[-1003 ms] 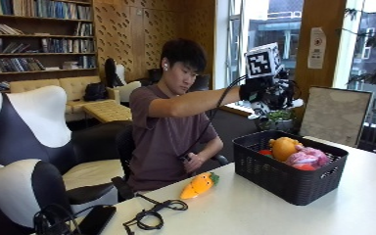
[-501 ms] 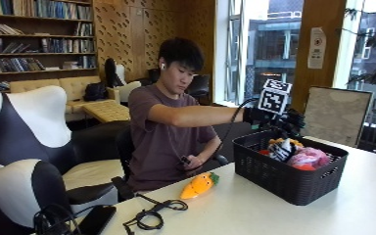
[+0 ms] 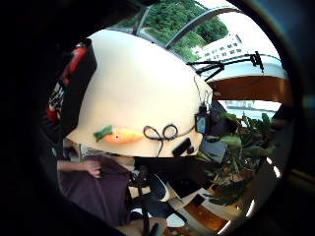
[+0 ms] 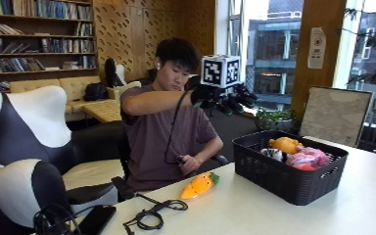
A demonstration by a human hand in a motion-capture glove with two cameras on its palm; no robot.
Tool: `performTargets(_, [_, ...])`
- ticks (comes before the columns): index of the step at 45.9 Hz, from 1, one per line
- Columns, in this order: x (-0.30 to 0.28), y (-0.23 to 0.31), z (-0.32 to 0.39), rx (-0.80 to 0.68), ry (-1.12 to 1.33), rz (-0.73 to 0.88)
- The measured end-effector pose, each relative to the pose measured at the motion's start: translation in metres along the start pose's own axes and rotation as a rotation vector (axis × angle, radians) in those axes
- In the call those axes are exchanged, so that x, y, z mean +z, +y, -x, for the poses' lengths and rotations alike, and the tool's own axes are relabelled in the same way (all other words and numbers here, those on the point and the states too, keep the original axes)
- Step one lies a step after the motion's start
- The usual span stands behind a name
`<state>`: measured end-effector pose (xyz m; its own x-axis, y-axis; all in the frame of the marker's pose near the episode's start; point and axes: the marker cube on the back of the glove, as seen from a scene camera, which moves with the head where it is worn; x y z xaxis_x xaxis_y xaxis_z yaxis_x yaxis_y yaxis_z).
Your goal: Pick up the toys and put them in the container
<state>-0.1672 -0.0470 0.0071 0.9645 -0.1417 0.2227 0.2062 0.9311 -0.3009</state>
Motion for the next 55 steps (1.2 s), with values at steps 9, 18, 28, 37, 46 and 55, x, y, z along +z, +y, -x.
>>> performTargets(9, [-0.003, 0.047, -0.069, 0.055, 0.041, -0.068])
performTargets(18, [0.051, 0.068, -0.092, 0.017, -0.017, -0.02])
performTargets(28, [0.153, 0.07, -0.086, -0.058, -0.059, 0.106])
performTargets(37, [0.246, 0.072, -0.078, -0.065, -0.044, 0.274])
performTargets(46, [0.286, 0.066, -0.08, -0.093, -0.033, 0.164])
performTargets(55, [0.288, 0.061, -0.08, -0.153, -0.098, -0.069])
